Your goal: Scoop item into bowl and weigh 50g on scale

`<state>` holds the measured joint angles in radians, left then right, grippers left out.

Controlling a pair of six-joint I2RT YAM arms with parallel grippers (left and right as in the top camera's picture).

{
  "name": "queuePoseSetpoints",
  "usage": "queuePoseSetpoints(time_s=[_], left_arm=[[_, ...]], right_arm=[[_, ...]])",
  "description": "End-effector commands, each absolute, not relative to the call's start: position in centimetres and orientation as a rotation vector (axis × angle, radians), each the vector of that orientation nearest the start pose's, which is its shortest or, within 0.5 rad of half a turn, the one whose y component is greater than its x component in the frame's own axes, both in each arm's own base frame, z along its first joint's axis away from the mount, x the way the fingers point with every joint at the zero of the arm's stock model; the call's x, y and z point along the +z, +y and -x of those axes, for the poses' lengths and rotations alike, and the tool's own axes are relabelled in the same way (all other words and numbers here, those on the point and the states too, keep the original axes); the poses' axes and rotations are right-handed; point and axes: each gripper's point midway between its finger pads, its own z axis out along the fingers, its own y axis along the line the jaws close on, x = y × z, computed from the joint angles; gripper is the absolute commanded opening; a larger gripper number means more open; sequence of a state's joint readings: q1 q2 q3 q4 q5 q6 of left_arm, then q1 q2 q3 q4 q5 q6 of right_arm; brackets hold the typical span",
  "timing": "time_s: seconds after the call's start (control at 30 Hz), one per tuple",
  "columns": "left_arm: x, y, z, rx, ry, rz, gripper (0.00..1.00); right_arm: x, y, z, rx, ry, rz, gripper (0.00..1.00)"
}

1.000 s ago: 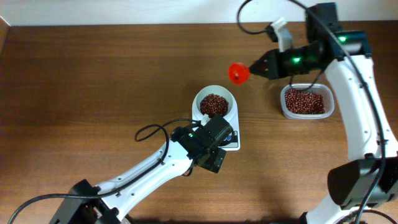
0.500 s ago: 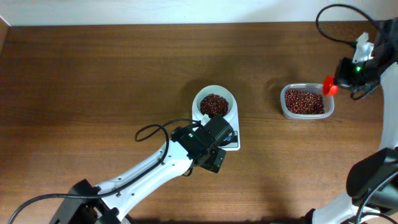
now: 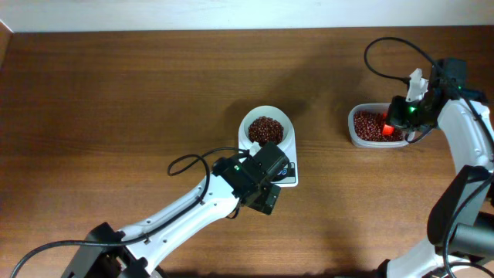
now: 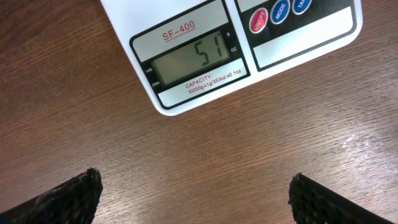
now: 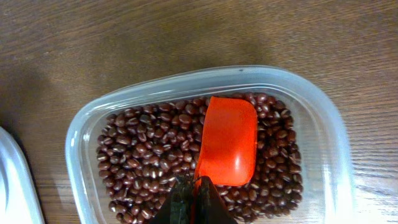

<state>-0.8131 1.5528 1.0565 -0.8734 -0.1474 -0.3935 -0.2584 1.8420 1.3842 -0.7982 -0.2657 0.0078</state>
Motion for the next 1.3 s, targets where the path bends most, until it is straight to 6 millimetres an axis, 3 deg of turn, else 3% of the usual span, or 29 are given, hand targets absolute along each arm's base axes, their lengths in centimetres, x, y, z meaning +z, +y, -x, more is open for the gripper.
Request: queuePoseSetpoints(time_s=[0.0, 0.13, 0.23, 0.4, 0.5, 0.57, 0.6, 0.7, 0.77, 0.8, 0.87, 1.03, 1.17, 1.27], left_arm=[[7.1, -20.3, -23.0, 0.032, 2.840, -0.574, 0.99], [7.1, -20.3, -23.0, 0.033, 2.840, -0.573, 0.99], [7.1, -20.3, -23.0, 0.033, 2.840, -0.573, 0.99], [7.1, -20.3, -23.0, 0.032, 2.840, -0.574, 0.99], [7.1, -20.3, -23.0, 0.032, 2.840, -0.574, 0.99], [7.1, -20.3, -23.0, 0.033, 2.840, -0.573, 0.99], [7.1, -20.3, -23.0, 0.032, 2.840, -0.574, 0.99], [7.1, -20.3, -23.0, 0.032, 2.840, -0.574, 0.99], [7.1, -20.3, -23.0, 0.032, 2.840, -0.574, 0.99], [7.1, -20.3, -23.0, 0.033, 2.840, -0.573, 0.99], [7.1, -20.3, -23.0, 0.033, 2.840, -0.573, 0.99], [7.1, -20.3, -23.0, 0.032, 2.840, -0.574, 0.99], [7.1, -20.3, -23.0, 0.032, 2.840, -0.574, 0.99], [7.1, -20.3, -23.0, 0.032, 2.840, -0.574, 0.99]], right_arm=[[7.6, -5.3, -40.6, 0.335, 2.783, -0.306, 0.24], [8.0, -6.2, -41.1, 0.266, 2.772, -0.311, 0.53], [10.8, -6.9, -42.8, 0.228, 2.715, -0.299, 0.71], [17.1, -7.2, -45.0, 0.202, 2.630, -0.266, 0.80], [18.2, -3.5, -45.9, 0.380, 2.588, -0.167, 0.82], [18.1, -0.9, -45.8, 0.406, 2.609, -0.101, 0.82], [17.7, 0.5, -45.2, 0.412, 2.644, -0.069, 0.81], [16.2, 2.7, -43.2, 0.320, 2.761, -0.005, 0.47], [15.6, 1.3, -42.5, 0.133, 2.807, -0.016, 0.24], [15.4, 0.0, -42.2, 0.037, 2.825, -0.095, 0.17], [15.2, -2.2, -41.4, -0.078, 2.849, -0.176, 0.12], [14.8, -6.5, -39.7, -0.107, 2.888, -0.332, 0.11], [14.8, -7.0, -39.8, -0.089, 2.879, -0.354, 0.11], [15.2, -5.9, -41.4, 0.013, 2.824, -0.331, 0.12]])
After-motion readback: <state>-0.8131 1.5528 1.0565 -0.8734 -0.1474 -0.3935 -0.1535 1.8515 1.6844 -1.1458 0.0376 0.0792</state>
